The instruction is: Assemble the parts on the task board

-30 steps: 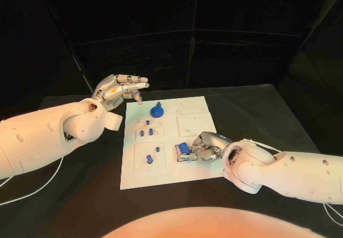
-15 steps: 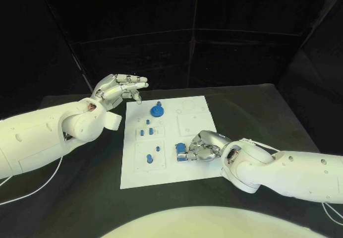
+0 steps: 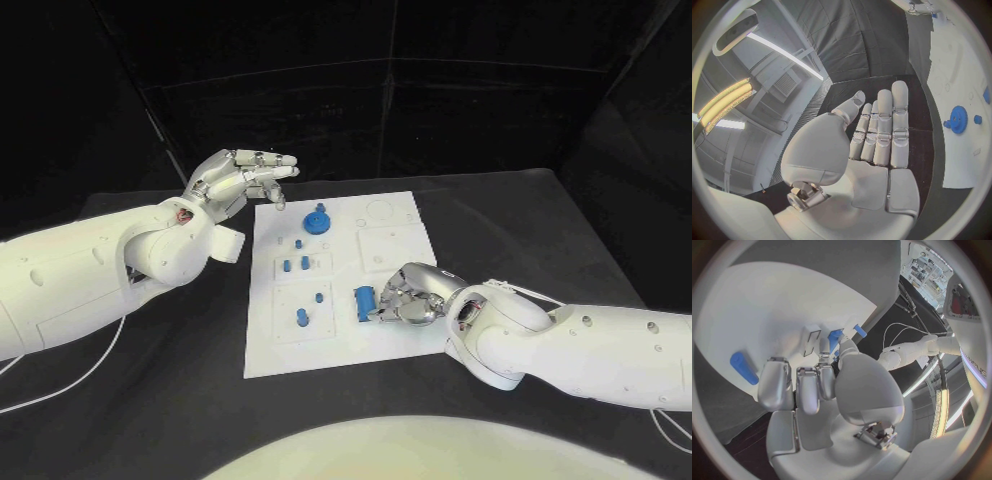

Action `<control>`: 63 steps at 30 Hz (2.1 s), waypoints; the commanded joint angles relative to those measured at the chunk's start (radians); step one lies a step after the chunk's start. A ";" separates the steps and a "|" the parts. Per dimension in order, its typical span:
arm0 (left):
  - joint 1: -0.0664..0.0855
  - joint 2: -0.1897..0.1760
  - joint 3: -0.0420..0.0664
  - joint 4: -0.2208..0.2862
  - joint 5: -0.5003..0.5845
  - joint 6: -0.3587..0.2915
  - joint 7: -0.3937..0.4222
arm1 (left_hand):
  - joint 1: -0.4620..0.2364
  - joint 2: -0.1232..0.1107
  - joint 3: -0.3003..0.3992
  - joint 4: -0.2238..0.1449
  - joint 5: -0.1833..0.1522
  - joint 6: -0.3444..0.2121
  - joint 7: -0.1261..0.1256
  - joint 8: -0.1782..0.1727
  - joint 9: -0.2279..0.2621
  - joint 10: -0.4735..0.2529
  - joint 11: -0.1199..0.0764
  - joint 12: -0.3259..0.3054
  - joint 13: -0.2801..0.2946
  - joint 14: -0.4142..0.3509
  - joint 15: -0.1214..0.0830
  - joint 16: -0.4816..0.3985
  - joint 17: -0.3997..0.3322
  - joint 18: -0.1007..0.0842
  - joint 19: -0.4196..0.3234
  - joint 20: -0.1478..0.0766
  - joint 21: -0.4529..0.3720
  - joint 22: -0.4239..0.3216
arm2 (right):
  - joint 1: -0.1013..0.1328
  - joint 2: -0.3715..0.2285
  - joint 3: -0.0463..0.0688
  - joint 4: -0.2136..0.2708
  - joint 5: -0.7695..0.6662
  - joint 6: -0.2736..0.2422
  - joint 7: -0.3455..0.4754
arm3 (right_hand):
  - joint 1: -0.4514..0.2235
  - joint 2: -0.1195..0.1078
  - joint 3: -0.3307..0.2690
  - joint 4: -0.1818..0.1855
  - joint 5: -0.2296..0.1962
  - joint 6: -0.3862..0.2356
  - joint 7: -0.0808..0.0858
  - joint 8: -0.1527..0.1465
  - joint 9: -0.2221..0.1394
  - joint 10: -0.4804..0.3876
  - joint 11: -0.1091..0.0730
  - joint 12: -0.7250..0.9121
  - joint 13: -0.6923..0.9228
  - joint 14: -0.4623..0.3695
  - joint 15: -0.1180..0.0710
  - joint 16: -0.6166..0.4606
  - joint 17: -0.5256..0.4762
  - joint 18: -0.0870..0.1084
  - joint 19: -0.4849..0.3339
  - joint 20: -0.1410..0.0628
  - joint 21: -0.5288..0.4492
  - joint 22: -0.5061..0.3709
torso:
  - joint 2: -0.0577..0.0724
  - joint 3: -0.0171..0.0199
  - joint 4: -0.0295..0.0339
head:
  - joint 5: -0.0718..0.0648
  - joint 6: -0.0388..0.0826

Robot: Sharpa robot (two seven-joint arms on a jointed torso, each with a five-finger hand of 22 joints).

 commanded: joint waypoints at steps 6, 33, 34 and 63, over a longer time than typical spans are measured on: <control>0.001 -0.003 0.000 0.002 0.001 0.009 0.007 | -0.005 -0.002 -0.005 -0.002 0.004 -0.004 -0.004 0.004 0.000 -0.010 -0.001 0.007 0.001 -0.008 0.000 0.004 -0.003 0.015 0.008 0.002 -0.007 -0.003 | 0.003 -0.007 0.001 -0.004 -0.025 0.004 -0.008 | 0.028 -0.011 0.021 -0.026 -0.014 0.001 -0.006 0.003 0.001 -0.002 -0.009 -0.006 0.063 0.076 -0.007 0.000 0.120 -0.014 0.000 -0.010 -0.003 0.000 | -0.001 -0.0001 -0.0008 | -0.002 -0.001; 0.002 -0.007 0.000 -0.001 0.001 0.008 0.008 | -0.004 -0.002 -0.006 -0.002 0.004 -0.004 -0.004 0.004 0.000 -0.010 -0.001 0.008 0.001 -0.008 0.000 0.004 -0.003 0.015 0.008 0.002 -0.008 -0.003 | 0.056 -0.221 0.002 0.072 0.236 -0.131 0.343 | -0.002 -0.020 0.018 -0.036 0.063 -0.086 0.041 -0.062 -0.026 -0.031 0.029 -0.048 0.034 0.069 0.023 -0.024 0.087 -0.006 -0.017 0.015 -0.038 -0.050 | -0.003 -0.0002 0.0016 | -0.019 0.011; 0.002 -0.006 0.000 -0.002 0.001 0.008 0.008 | -0.004 -0.002 -0.006 -0.002 0.004 -0.004 -0.004 0.004 0.000 -0.010 -0.001 0.008 0.001 -0.008 0.000 0.004 -0.003 0.015 0.008 0.002 -0.008 -0.003 | 0.068 -0.238 0.002 0.069 0.224 -0.118 0.329 | 0.001 -0.021 0.020 -0.041 0.057 -0.089 0.044 -0.070 -0.030 -0.032 0.032 -0.049 0.033 0.069 0.025 -0.024 0.087 -0.006 -0.018 0.017 -0.038 -0.051 | -0.003 0.0003 0.0008 | -0.020 0.012; 0.001 0.000 -0.013 -0.001 0.001 0.010 0.011 | -0.003 -0.003 -0.007 -0.002 0.004 -0.003 -0.004 0.005 0.000 -0.009 -0.001 0.009 0.001 -0.009 0.000 0.005 -0.004 0.015 0.009 0.002 -0.009 -0.004 | 0.072 -0.243 -0.001 -0.015 -0.105 0.127 0.005 | -0.075 -0.061 -0.039 -0.021 0.035 -0.038 0.042 -0.110 -0.048 -0.043 0.033 -0.076 0.011 0.063 0.029 -0.044 0.062 0.000 -0.026 0.024 -0.056 -0.074 | -0.001 -0.0004 -0.0001 | -0.050 0.022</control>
